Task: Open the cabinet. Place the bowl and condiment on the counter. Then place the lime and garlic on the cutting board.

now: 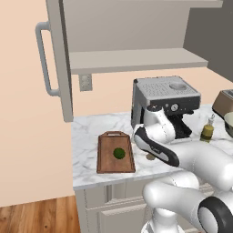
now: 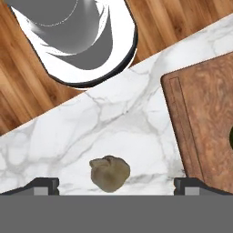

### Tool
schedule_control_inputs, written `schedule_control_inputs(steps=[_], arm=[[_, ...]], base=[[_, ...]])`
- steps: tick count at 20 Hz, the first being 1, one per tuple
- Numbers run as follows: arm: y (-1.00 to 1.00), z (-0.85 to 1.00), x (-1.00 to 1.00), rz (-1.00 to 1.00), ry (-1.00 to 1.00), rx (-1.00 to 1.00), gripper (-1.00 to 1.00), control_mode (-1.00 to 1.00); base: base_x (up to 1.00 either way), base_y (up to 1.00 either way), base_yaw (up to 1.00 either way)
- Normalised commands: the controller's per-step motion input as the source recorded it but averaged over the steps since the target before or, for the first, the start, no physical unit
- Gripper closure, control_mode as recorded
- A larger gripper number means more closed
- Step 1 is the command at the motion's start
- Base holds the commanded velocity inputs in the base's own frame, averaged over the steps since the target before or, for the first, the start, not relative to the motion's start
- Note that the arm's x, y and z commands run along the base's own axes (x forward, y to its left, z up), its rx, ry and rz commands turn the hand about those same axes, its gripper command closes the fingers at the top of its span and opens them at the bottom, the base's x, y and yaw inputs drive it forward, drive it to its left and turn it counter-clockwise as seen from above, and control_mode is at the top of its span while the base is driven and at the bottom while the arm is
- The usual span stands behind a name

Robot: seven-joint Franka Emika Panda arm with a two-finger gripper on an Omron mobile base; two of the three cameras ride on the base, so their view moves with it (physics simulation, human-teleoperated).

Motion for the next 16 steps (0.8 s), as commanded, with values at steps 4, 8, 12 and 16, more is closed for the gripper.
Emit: schedule_control_inputs(steps=[4,8,12,16], arm=[[-0.33,-0.02,0.00,0.00,0.00,0.00,-1.00,-1.00],[-0.11,-0.16,0.00,0.00,0.00,0.00,-1.00,-1.00],[0.00,-0.26,0.00,0.00,0.00,0.00,-1.00,-1.00],[0.00,-0.19,0.00,0.00,0.00,0.00,-1.00,-1.00]], base=[[0.00,0.00,0.00],[0.00,0.00,0.00],[0.00,0.00,0.00],[0.00,0.00,0.00]])
